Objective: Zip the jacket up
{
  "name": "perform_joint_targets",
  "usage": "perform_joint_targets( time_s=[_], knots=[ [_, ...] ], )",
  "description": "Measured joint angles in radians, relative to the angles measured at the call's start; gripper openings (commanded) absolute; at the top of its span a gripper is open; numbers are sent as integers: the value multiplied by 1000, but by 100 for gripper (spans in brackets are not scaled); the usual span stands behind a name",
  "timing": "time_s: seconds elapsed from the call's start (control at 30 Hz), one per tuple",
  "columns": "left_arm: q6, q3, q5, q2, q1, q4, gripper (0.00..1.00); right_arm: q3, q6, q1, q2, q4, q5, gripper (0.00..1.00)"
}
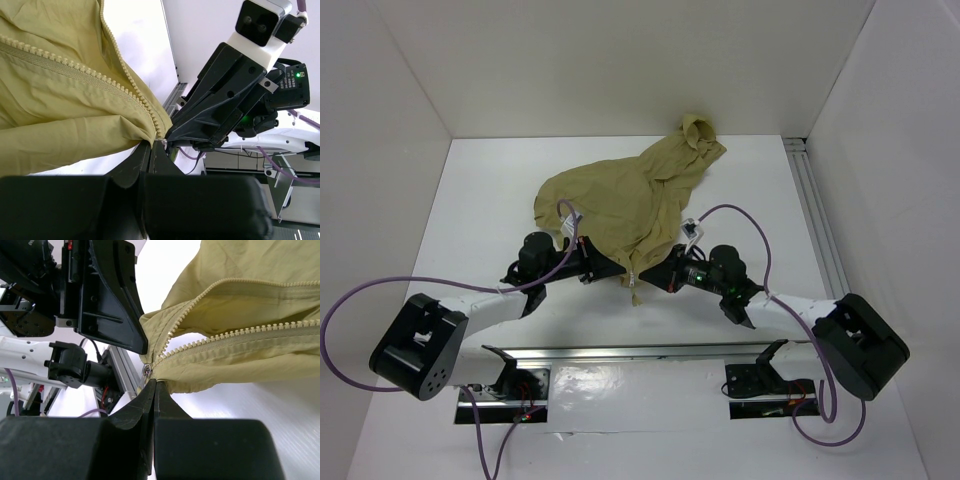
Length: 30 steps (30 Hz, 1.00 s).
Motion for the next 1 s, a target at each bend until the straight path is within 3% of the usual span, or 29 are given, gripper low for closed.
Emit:
perform_joint_targets(
  time_s=[1.0],
  knots=[
    [-3, 0, -5, -2, 0, 0, 0, 0, 5, -1, 10, 0, -11, 0]
  ],
)
